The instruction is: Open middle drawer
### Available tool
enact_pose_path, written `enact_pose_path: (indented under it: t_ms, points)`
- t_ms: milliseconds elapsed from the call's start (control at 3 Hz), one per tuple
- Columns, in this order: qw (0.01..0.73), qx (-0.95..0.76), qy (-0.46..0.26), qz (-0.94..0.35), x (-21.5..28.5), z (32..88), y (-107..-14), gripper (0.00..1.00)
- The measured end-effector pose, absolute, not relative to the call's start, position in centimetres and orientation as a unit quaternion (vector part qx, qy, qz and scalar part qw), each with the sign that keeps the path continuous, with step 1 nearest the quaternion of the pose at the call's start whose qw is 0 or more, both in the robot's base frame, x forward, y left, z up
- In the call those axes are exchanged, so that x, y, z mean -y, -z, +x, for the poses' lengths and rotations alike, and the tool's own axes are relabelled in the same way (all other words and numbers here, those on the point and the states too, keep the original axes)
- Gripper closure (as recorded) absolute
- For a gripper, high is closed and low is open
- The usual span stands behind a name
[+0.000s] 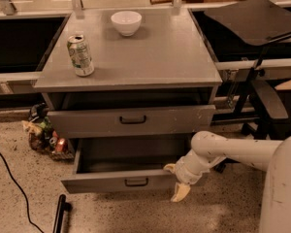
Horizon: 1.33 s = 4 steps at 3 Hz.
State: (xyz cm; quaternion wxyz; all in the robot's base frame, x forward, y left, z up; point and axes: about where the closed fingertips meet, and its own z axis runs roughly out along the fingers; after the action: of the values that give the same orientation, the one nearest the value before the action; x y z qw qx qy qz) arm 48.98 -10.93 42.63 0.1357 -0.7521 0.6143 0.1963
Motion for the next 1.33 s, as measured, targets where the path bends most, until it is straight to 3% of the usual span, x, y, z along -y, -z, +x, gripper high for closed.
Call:
enact_pose_path:
  t_ms: [333,667,1333]
  points:
    - [0.142,-0.614,-0.206,-0.749,11.5,48.4,-43.6,0.66]
    - [0.159,-0.615,-0.208,-0.743,11.9,48.1,-44.4,0.61]
    - [0.23,-0.626,-0.182,-0.723,14.7,47.8,-48.6,0.15]
